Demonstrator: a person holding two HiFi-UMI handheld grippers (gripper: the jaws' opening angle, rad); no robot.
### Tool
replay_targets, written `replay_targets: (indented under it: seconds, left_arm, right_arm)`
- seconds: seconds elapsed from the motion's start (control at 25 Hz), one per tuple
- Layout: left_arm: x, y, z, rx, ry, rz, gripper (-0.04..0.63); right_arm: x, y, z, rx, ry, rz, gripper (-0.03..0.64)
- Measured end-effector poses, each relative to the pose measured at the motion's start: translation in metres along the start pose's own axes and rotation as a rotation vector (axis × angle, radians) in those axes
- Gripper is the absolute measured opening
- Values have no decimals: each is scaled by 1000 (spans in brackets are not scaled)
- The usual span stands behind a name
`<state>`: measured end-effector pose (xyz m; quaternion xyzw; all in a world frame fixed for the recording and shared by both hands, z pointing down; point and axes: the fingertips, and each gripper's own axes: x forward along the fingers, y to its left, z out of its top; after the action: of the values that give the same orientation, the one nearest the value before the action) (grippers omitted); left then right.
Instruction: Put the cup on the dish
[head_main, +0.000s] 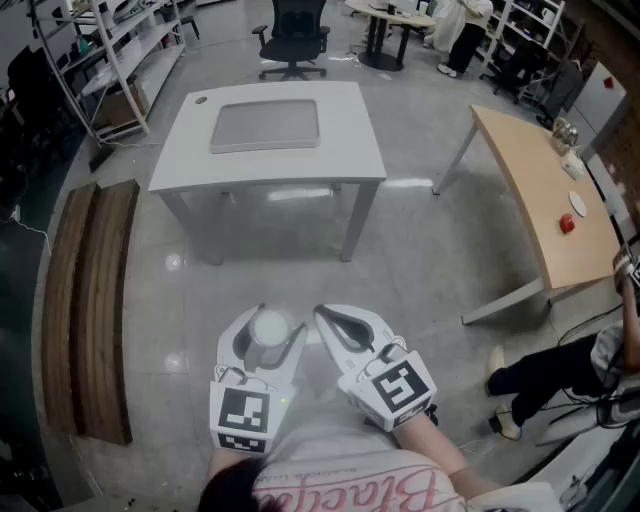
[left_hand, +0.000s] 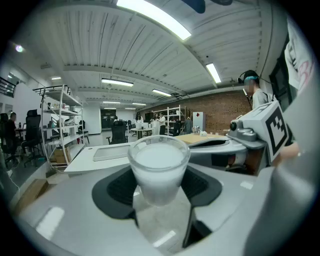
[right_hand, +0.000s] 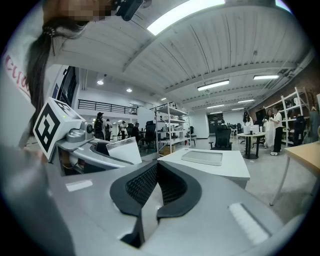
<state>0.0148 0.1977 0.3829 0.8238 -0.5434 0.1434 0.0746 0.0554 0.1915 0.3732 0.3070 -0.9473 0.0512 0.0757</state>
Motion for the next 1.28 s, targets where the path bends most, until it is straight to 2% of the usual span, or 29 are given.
replay_targets:
  seconds: [0.24,0.6,0.84,1.04,1.28]
  left_arm:
    - [1,2,0,5,6,-13,256]
    - [29,30,9,9,5,-24,256]
    - [60,60,20,-17,-1,-35,256]
    - [84,95,30,-6,-12,-36,256]
    - [114,135,33,-10,13,-53,256]
  right_arm:
    - [4,2,-1,-3,10,3,0]
    - [35,-20,9,3,6,4,2]
    - [69,-41,20,-12,4,9,2]
    - [102,-63,26,11,-3,-22,2]
    - [141,-85,29,33,8,-63,2]
